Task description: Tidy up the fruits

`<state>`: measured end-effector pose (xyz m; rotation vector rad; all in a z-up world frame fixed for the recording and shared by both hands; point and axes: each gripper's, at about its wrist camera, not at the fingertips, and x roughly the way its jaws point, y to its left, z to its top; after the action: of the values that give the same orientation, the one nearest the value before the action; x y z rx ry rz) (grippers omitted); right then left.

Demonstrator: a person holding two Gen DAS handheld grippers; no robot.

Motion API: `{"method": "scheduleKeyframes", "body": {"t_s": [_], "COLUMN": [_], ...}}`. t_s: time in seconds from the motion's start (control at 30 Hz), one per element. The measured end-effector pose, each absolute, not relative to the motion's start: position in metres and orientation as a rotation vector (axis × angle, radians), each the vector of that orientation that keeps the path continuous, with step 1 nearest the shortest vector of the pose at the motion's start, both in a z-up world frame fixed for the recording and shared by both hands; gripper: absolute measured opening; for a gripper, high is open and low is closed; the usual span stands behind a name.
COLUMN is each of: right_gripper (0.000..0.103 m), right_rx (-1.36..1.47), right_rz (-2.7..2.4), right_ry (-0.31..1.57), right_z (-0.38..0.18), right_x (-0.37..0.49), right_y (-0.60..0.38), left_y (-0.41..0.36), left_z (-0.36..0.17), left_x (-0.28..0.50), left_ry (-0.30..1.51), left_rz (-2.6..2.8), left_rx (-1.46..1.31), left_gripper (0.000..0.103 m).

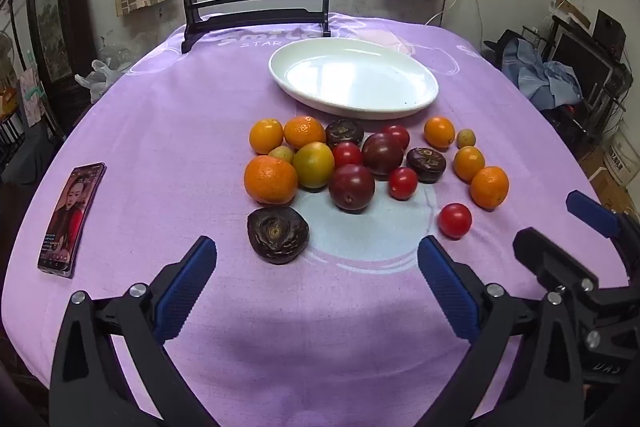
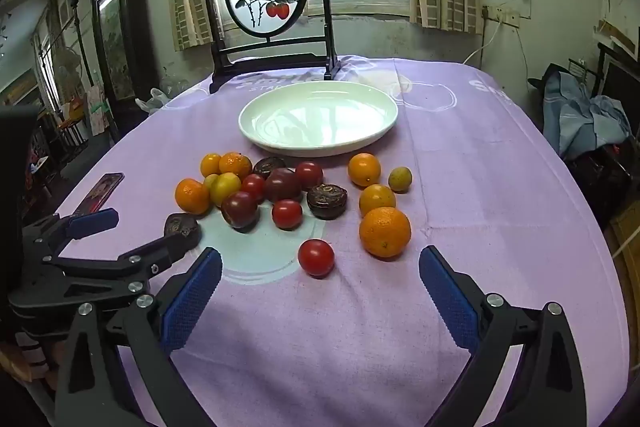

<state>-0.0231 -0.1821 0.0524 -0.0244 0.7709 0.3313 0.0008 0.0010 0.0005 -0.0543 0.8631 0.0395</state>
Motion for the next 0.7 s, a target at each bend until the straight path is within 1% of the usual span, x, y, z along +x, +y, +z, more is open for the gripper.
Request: {"method": "scheduleKeyframes", "body": {"t_s": [0.23, 0.33, 0.7], "right_gripper": [0.099, 0.099, 0.099], "right_rx": [-0.009, -0.025, -0.009], "right_rz": [0.331, 0.323, 0.312], "right_ry": [0.763, 0.77, 0.782], "right_z": [0.049, 0.048, 0.046], "right_x": [-0.026, -0.024, -0.022], "right_y": [-0.186, -0.183, -0.184], "left_y": [0.0, -0.003, -0.004], "left_z": [-0.008, -0.008, -0.008], "left_x": [-0.005, -0.002, -0.002], "left_ry": [0.831, 0.861, 0.865], "left_rz": [0.053, 0.049, 0.05], "left_rx": [-0.054, -0.047, -0.044], "left_gripper": [0.099, 0.099, 0.099]}}
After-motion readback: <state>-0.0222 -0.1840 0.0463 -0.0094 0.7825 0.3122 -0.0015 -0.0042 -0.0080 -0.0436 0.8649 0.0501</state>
